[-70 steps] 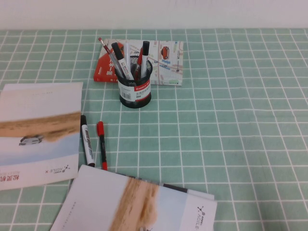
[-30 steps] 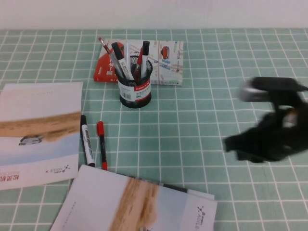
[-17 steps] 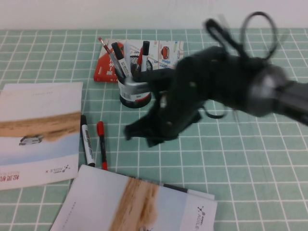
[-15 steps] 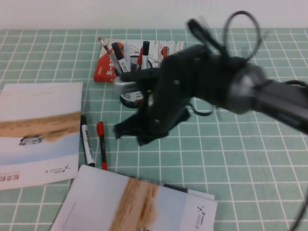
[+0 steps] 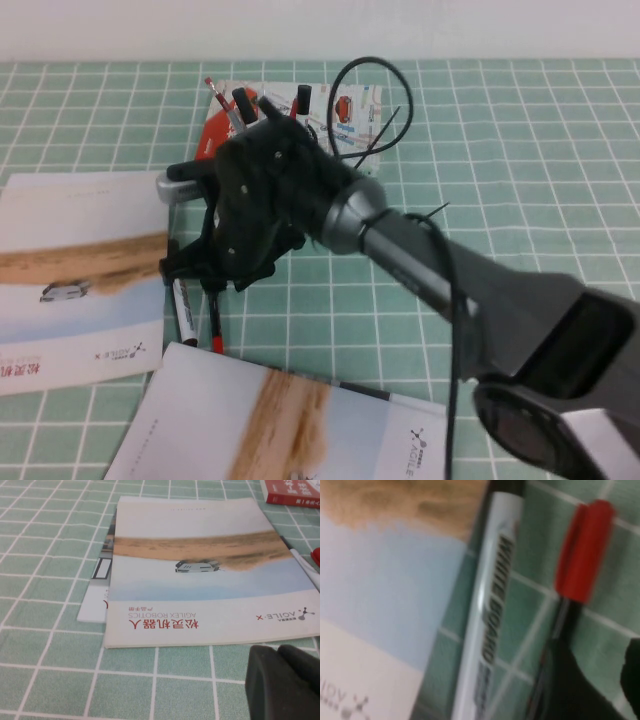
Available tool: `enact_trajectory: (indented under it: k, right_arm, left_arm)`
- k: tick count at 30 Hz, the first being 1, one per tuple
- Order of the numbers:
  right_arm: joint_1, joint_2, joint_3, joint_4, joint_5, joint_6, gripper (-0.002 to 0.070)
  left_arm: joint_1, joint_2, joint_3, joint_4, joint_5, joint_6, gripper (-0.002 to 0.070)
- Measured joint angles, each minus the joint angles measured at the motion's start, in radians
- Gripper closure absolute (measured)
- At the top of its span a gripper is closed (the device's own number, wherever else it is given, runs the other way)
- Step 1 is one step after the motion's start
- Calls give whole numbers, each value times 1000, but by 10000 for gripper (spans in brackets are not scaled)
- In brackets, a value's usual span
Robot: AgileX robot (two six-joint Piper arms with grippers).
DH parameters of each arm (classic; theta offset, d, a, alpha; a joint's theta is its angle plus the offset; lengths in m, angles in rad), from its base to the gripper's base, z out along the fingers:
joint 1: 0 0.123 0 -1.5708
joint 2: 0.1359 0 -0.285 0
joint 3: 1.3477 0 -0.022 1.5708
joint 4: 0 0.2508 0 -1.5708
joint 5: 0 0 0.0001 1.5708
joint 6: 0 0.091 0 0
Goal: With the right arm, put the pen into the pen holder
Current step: Pick up the pen on the table
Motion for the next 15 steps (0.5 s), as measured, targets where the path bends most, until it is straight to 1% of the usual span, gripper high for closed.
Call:
enact_trajectory:
  k: [5, 11, 13, 15]
  right_arm:
    - [16, 93, -136, -14, 44, 4, 444]
    - [17, 113, -171, -22, 62, 4, 445]
    - [17, 113, -171, -28, 62, 4, 463]
    - [17, 113, -171, -34, 64, -2, 523]
  left_arm:
    - [0, 0, 0, 0, 0, 0, 679]
    - [0, 0, 0, 0, 0, 0, 679]
    - [0, 0, 0, 0, 0, 0, 679]
    - [0, 0, 0, 0, 0, 0, 679]
